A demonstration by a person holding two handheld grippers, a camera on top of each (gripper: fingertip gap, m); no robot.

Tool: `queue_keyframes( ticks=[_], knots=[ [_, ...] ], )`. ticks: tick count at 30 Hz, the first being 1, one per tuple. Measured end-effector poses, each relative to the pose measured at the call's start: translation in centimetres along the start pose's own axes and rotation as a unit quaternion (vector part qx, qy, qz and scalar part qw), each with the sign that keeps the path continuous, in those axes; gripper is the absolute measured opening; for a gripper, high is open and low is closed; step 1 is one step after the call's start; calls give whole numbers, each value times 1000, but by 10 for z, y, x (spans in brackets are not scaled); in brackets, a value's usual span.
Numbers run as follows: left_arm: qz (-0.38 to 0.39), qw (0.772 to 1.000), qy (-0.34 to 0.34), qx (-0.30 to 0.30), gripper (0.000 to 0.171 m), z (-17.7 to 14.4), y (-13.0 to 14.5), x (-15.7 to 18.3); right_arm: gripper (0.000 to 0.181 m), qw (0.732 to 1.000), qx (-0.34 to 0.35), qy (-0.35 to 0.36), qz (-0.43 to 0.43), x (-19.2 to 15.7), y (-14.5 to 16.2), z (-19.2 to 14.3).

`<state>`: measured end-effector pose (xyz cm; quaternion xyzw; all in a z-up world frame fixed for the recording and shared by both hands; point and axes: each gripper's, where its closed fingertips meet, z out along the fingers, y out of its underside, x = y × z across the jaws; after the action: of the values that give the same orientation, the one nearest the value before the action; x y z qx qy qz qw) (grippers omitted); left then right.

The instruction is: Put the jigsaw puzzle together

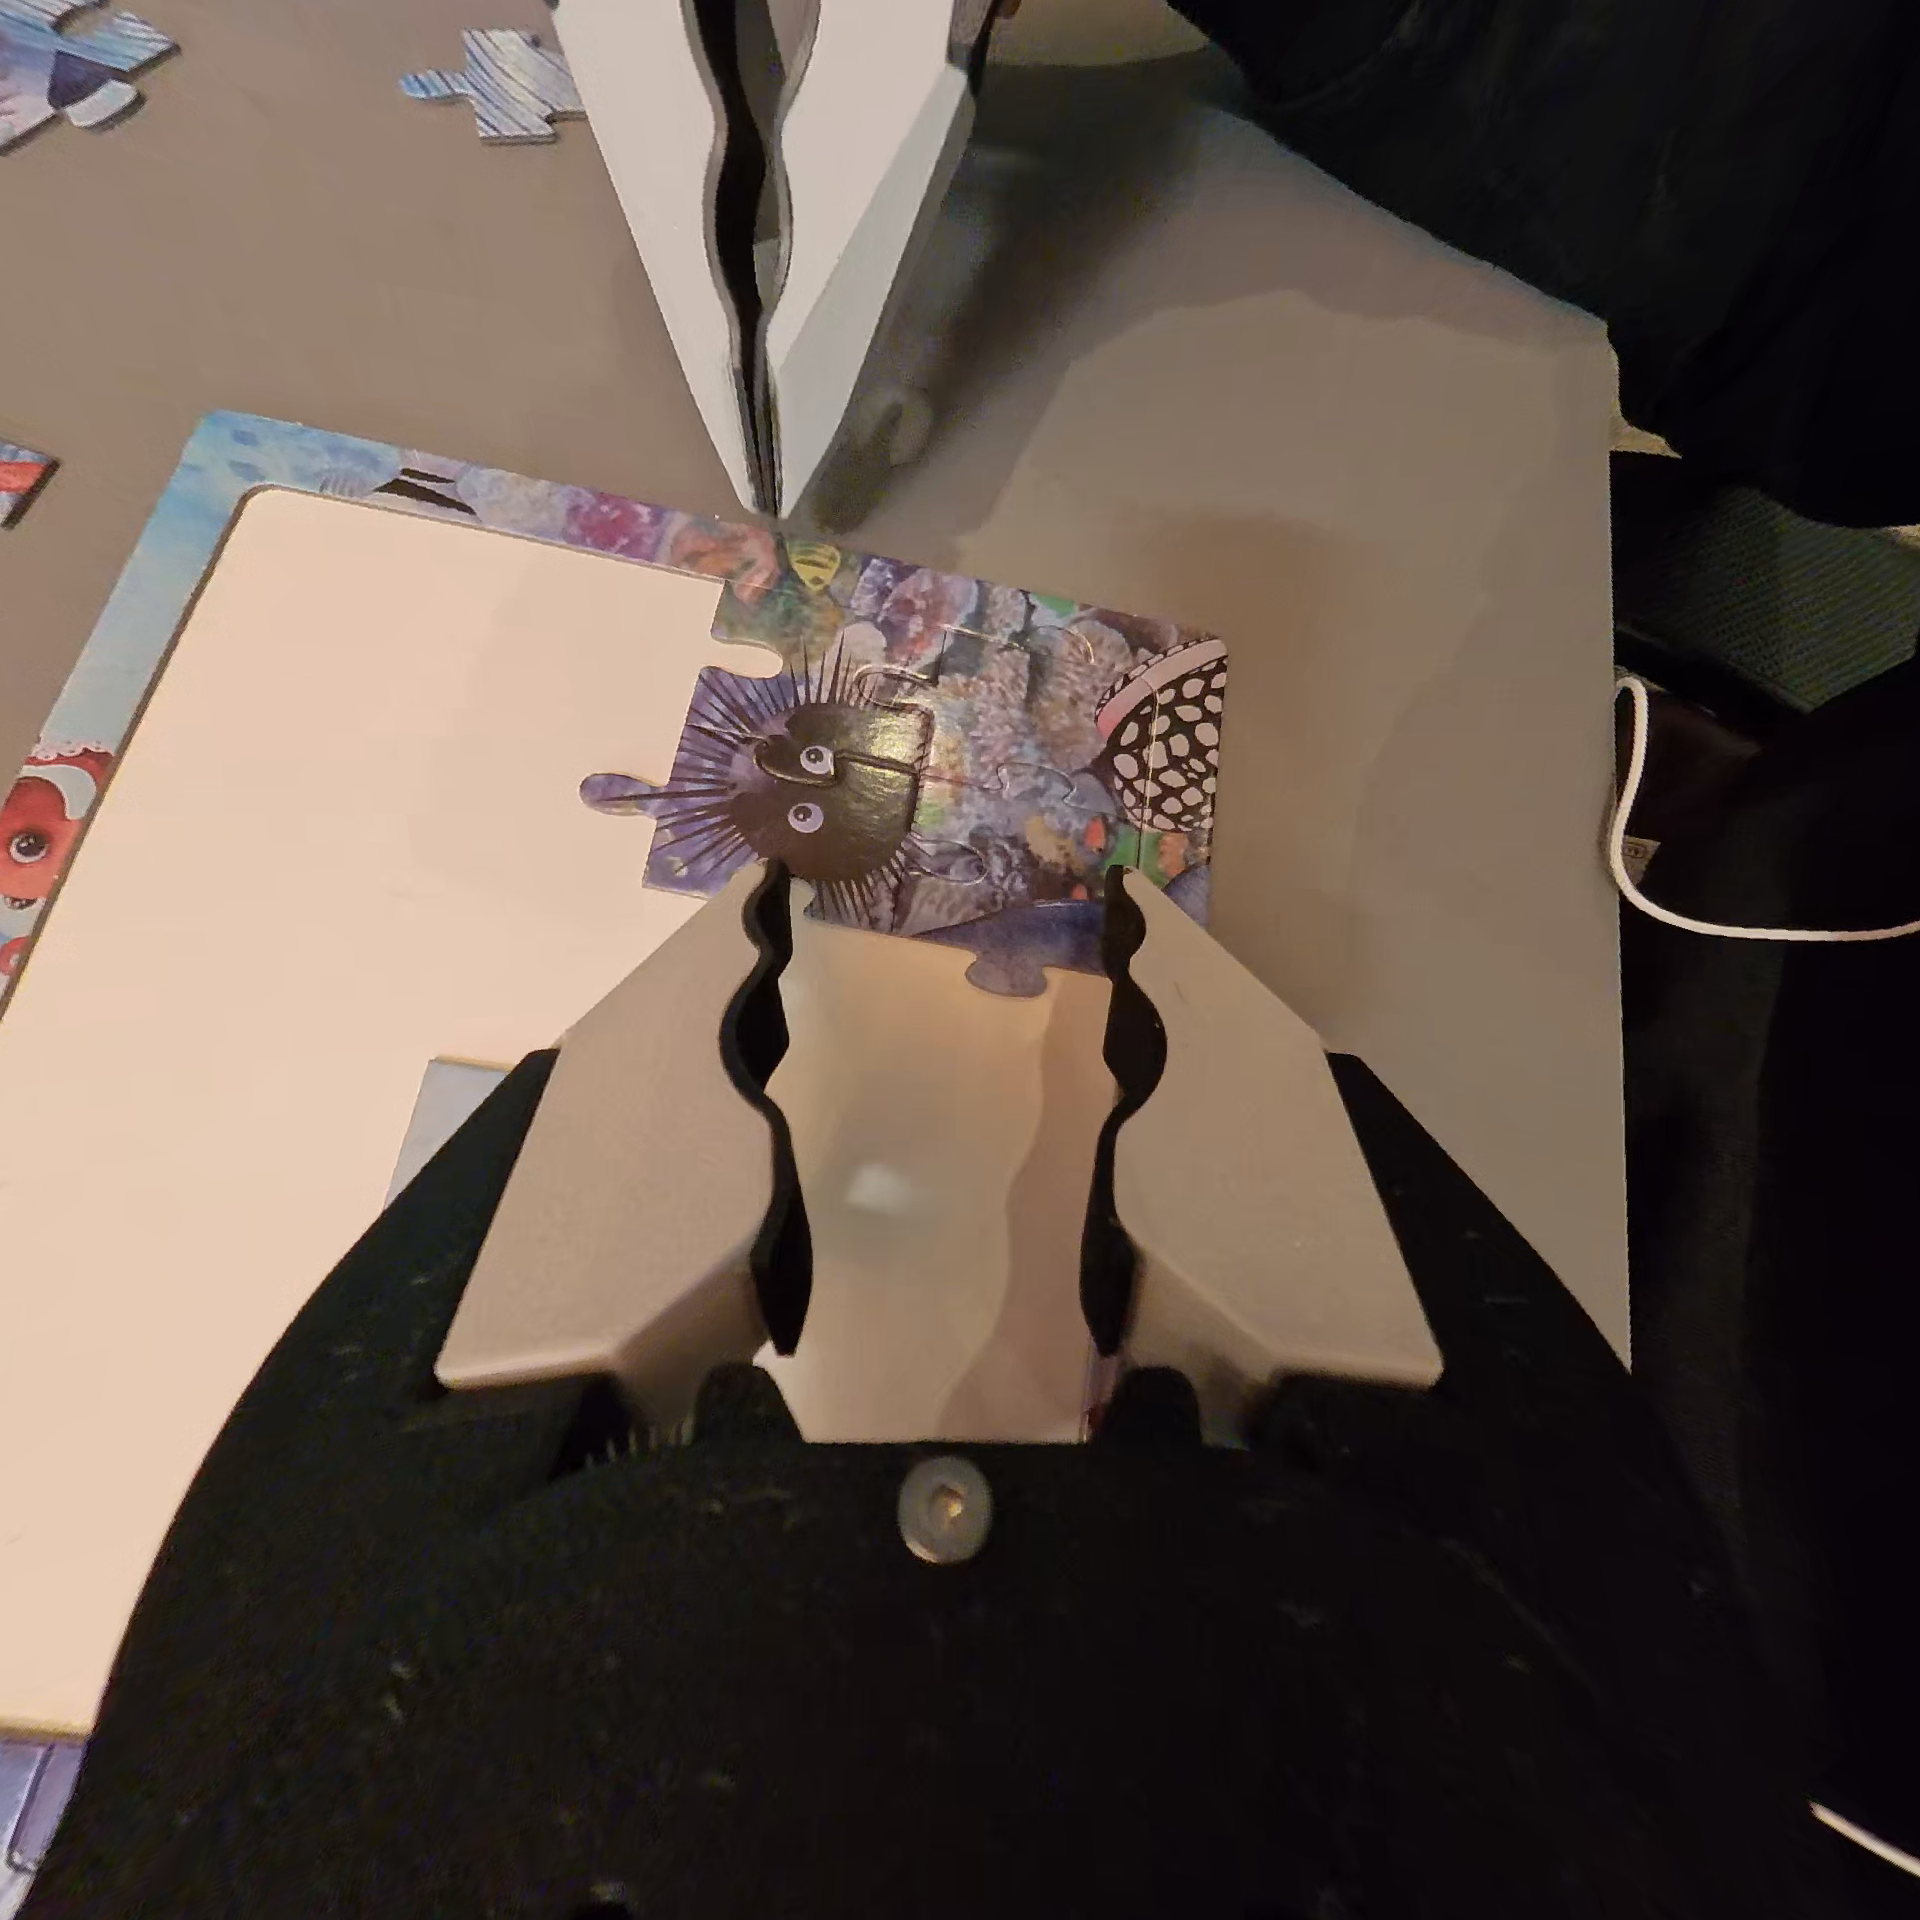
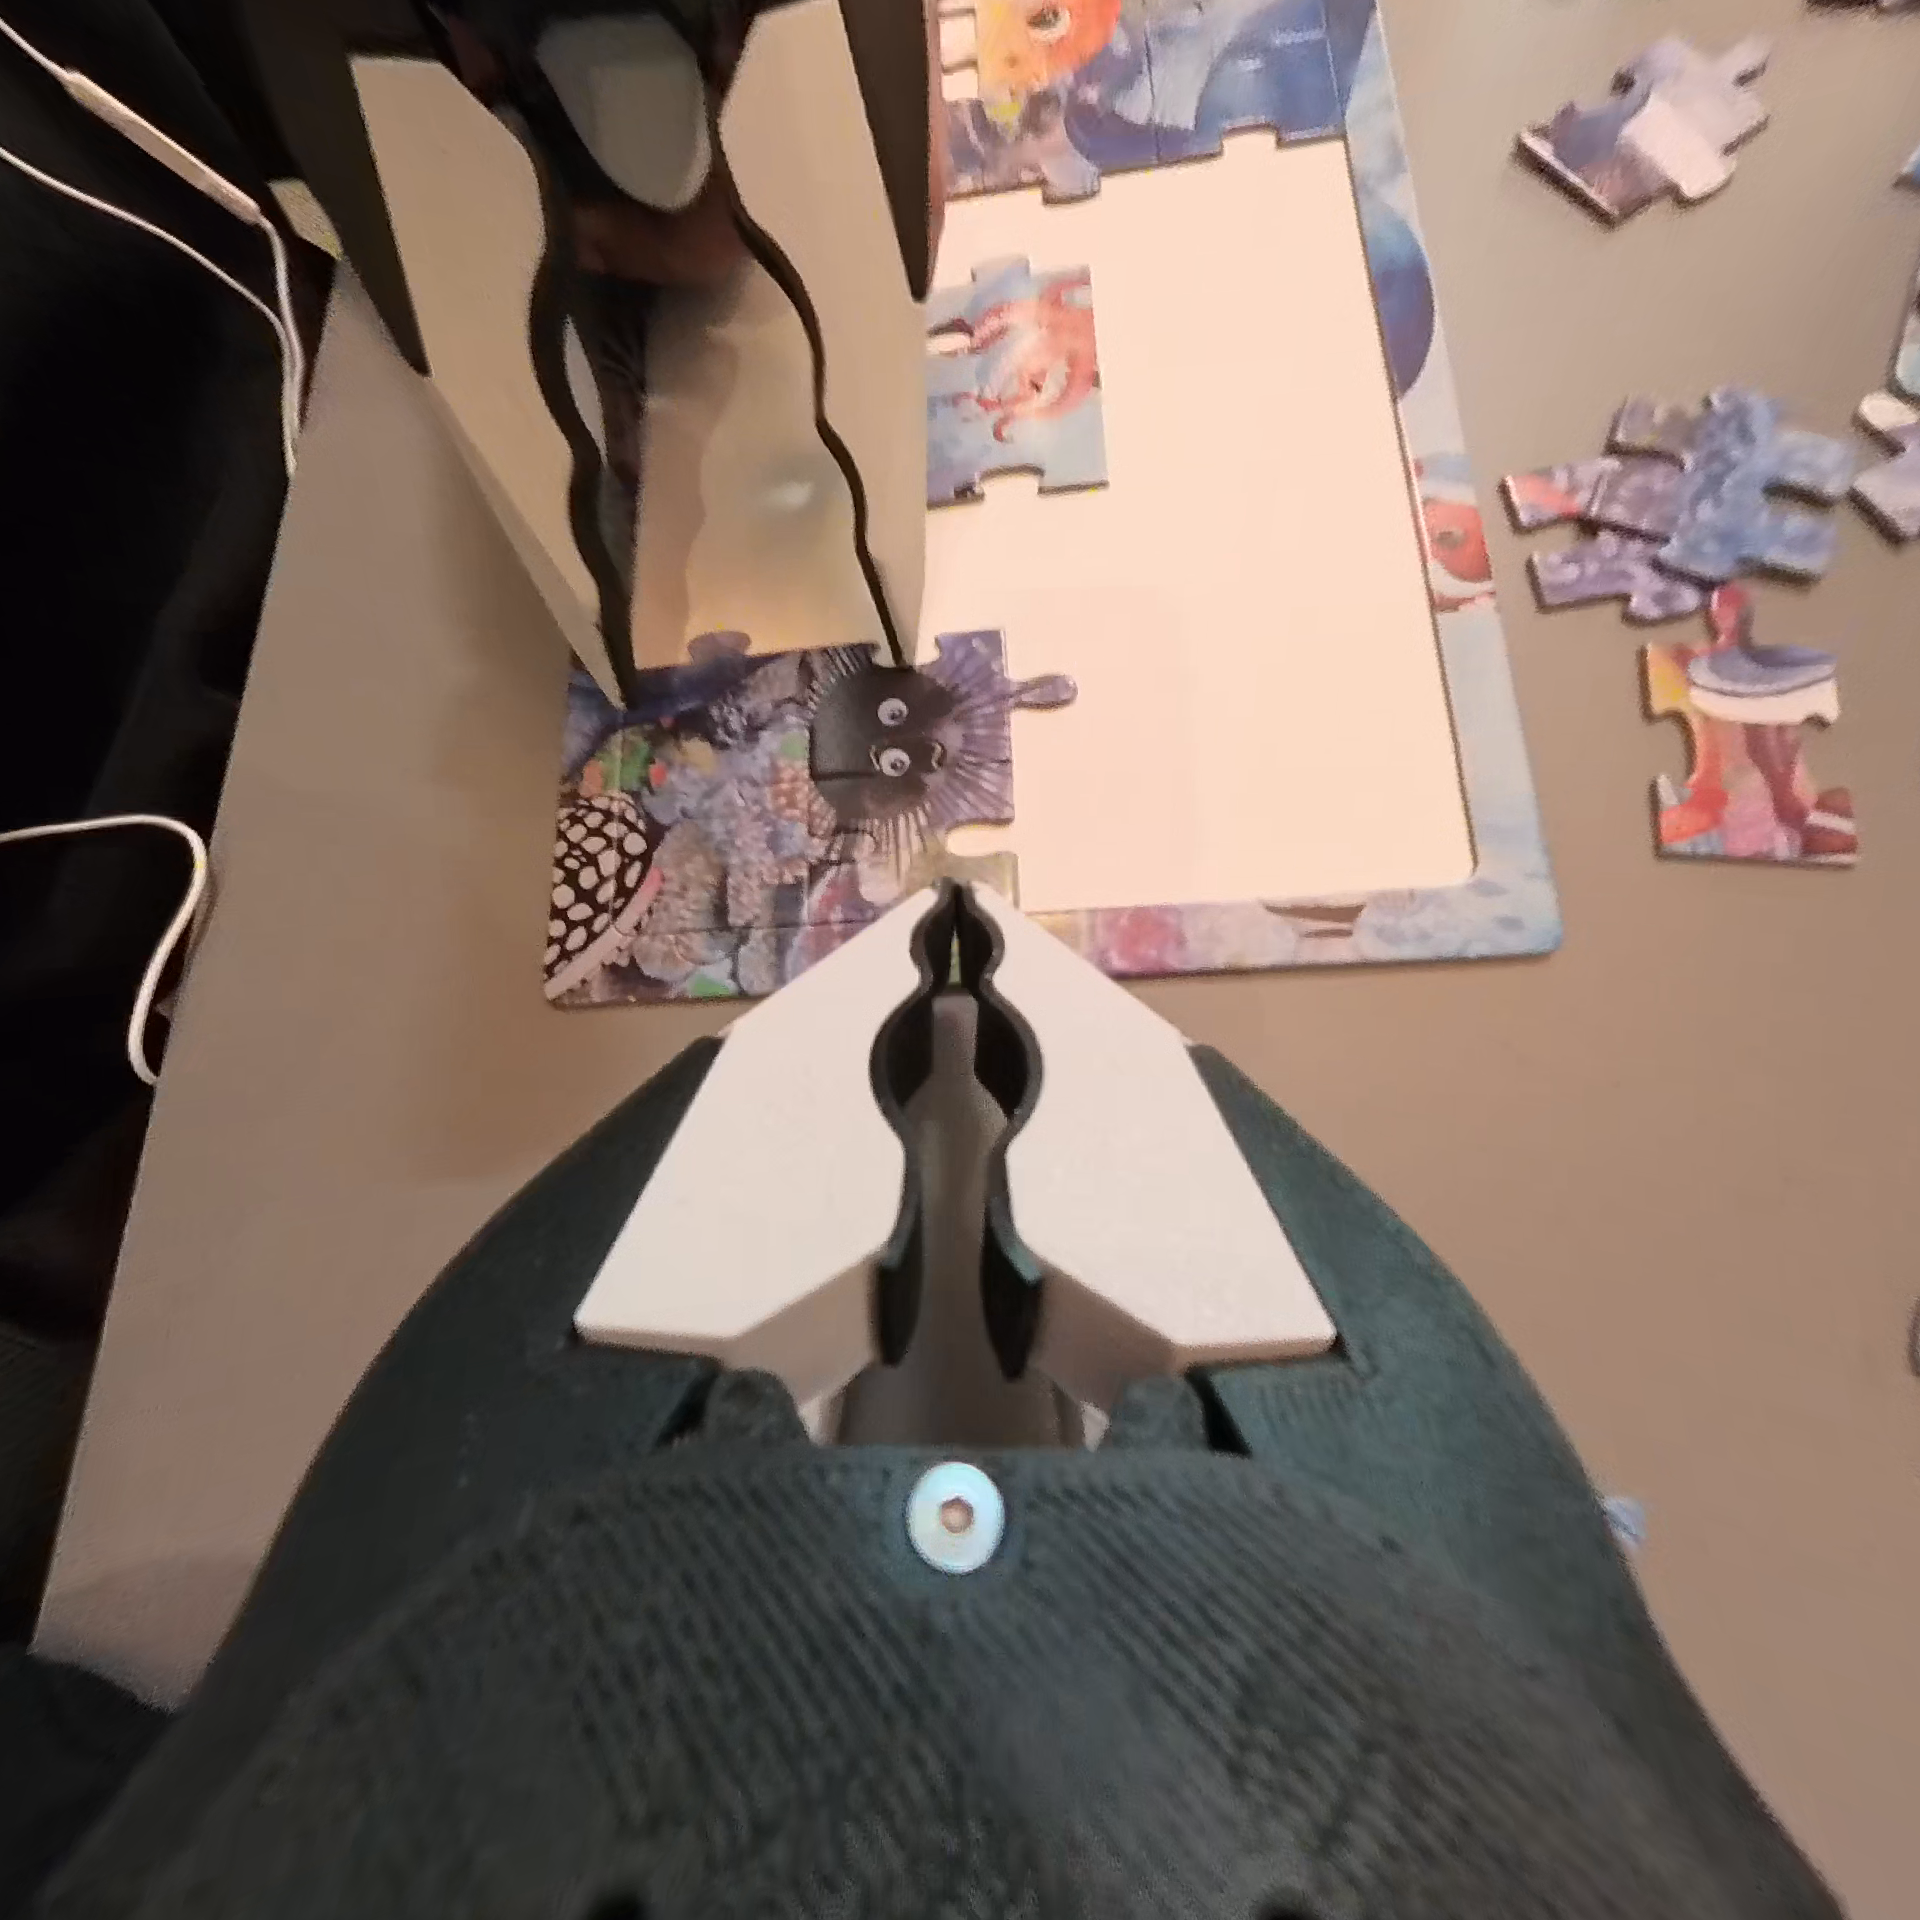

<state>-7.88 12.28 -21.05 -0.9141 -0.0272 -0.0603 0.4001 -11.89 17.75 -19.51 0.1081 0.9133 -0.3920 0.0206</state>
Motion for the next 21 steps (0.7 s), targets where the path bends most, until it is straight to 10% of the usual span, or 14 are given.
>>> queue_keyframes(
  ticks=[21],
  knots=[
    [5, 1000, -7, -9, 58, 2, 2, -1, 0, 999, -29, -31, -29, -20, 6, 23]
  ],
)
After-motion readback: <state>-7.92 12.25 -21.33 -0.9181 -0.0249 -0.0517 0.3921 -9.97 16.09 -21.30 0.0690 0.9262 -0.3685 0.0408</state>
